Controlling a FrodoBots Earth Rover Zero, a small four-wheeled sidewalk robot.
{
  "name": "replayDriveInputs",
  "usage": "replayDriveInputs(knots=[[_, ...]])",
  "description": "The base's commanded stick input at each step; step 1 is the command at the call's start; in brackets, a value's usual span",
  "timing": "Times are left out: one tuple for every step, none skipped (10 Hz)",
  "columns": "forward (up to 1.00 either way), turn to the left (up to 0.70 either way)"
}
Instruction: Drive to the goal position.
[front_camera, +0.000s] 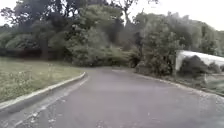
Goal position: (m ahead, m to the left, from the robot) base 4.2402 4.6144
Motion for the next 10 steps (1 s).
replayDriveInputs(knots=[[0.0,-0.45],[0.0,-0.45],[0.0,-0.45],[0.0,-0.45],[0.0,-0.45],[0.0,-0.45],[0.0,-0.45],[0.0,-0.45],[0.0,-0.45],[0.0,-0.45]])
